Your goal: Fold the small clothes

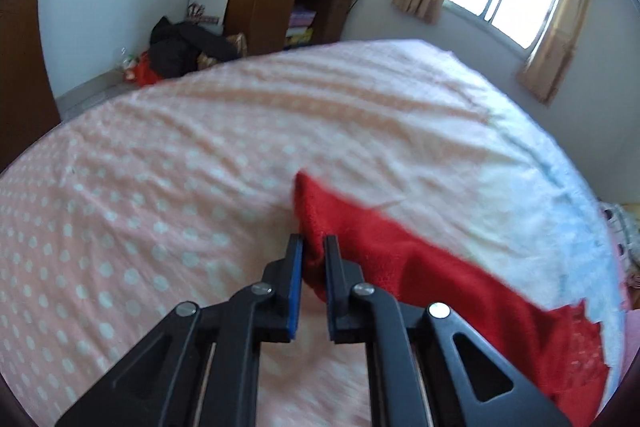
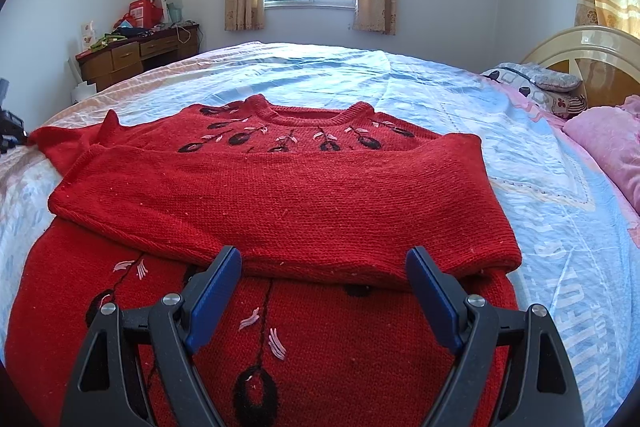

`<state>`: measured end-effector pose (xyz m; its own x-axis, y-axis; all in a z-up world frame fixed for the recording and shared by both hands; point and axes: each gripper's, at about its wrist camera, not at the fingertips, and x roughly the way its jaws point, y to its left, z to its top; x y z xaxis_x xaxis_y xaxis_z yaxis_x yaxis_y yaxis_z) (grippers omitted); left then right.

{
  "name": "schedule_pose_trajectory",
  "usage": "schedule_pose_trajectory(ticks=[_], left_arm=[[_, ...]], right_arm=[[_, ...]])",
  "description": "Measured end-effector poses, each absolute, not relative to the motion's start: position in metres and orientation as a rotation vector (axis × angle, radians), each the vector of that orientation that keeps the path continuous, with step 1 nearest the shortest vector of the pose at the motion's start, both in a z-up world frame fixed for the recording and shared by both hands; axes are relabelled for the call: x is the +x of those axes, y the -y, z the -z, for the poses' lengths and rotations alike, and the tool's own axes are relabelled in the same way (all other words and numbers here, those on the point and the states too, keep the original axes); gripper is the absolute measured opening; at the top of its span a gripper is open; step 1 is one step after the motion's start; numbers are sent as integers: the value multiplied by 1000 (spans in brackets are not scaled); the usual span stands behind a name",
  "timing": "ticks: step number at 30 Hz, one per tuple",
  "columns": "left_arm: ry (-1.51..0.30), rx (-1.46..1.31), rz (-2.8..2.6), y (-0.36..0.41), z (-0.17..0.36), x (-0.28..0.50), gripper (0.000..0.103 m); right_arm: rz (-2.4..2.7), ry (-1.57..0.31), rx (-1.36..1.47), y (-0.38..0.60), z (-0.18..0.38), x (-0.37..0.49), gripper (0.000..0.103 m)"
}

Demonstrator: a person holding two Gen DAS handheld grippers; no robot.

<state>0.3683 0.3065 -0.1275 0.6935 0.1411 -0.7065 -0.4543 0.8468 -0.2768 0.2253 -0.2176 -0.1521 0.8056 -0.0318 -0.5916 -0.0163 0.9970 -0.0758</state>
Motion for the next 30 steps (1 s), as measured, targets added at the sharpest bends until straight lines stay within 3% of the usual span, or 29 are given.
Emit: schedule_pose_trajectory(ticks=[15,19,30], left_arm=[[-541,-512,-2,-204,-23,336,10],[-512,-518,71,-176,-47,332,10],[-526,-469,242,-78,-67,345,10]], right_arm=[[-64,-621,90,240,141,221,85],[-71,-614,229,260,135,218,85],[-5,-523,256,291,111,210,85]])
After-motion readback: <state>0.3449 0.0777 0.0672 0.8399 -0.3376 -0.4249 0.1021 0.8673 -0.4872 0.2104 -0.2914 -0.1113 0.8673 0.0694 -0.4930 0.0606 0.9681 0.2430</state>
